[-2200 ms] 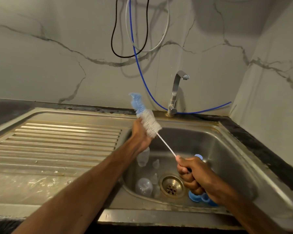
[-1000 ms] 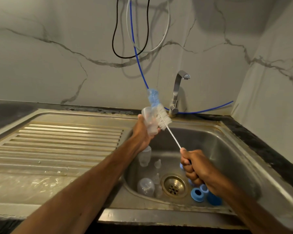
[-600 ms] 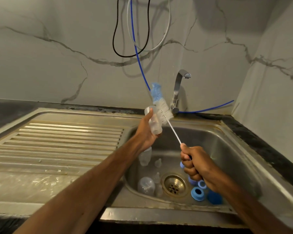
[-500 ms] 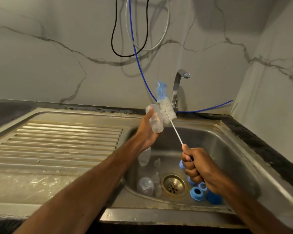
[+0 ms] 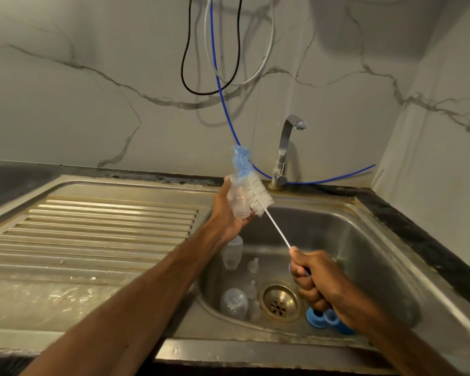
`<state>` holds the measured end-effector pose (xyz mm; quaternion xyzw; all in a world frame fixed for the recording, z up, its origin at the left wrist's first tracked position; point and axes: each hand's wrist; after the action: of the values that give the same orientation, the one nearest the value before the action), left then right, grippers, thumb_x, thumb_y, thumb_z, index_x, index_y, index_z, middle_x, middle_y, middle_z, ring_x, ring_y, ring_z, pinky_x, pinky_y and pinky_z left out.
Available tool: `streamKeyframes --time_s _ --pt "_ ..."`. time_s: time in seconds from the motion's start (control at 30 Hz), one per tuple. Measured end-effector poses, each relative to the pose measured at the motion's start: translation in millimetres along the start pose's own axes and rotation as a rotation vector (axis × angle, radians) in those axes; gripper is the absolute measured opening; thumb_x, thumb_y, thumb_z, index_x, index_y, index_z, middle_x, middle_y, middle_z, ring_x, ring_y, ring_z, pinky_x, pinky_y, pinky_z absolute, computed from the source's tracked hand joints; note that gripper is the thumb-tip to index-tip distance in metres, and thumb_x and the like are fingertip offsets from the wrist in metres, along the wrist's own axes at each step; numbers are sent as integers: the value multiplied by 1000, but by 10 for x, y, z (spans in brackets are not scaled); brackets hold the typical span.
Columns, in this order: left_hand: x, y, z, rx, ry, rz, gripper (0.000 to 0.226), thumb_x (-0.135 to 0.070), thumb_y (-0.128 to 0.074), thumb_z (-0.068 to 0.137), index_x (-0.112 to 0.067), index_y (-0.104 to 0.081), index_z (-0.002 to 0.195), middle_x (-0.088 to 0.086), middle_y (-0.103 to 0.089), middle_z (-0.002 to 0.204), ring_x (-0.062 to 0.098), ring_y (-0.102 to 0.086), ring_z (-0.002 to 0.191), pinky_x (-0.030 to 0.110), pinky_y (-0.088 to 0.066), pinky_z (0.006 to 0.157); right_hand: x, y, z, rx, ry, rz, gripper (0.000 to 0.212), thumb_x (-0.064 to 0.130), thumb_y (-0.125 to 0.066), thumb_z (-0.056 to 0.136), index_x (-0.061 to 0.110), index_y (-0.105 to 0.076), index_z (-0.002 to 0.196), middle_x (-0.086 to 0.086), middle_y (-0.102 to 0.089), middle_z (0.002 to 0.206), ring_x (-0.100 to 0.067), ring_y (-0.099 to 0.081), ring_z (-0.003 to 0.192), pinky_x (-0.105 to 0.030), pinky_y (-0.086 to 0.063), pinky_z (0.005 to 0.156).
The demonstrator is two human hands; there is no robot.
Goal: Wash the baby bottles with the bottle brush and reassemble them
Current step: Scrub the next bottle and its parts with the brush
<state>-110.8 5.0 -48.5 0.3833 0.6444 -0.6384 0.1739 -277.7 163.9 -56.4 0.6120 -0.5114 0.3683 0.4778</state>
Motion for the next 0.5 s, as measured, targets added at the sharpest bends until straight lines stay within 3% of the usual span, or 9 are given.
streamKeyframes --time_s 0.07,0.13,0.27,0.3,0.5 --pt "53 -56 -20 29 -4 63 50 -52 -55 99 -13 -63 128 15 -69 120 24 -65 92 32 -49 75 40 9 82 -21 19 38 51 41 -37 108 21 -38 61 3 -27 51 -9 -18 39 -14 -16 38" --pt "93 -109 -39 41 3 85 50 -49 -58 98 -12 -61 132 13 -69 118 21 -64 91 30 -48 73 65 17 121 -26 20 79 51 41 -38 108 21 -38 61 4 -27 51 -8 -19 38 -14 -17 37" --pt "-3 -26 -5 53 20 -7 62 -55 -49 101 -9 -54 141 20 -63 137 35 -61 125 45 -54 98 10 12 -43 41 -55 58 51 41 -38 108 21 -36 61 3 -25 54 -8 -17 41 -15 -15 37" --pt "-22 17 3 46 17 2 64 -57 -47 101 -9 -53 143 20 -62 139 35 -60 127 46 -54 98 4 12 -52 47 -63 43 51 41 -38 107 21 -36 60 3 -24 54 -8 -16 41 -15 -15 38" --pt "47 -27 -15 76 54 70 55 -48 -48 105 -7 -49 141 23 -67 127 34 -73 102 44 -61 86 90 48 181 -45 2 96 51 40 -37 108 21 -38 61 4 -27 52 -8 -19 39 -16 -13 39"
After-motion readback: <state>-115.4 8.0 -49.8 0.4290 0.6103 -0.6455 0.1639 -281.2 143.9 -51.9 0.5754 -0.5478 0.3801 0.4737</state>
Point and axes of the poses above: each hand's wrist, its own z-axis towards the middle knuckle, its own y-axis out of the back of the hand, x = y × z
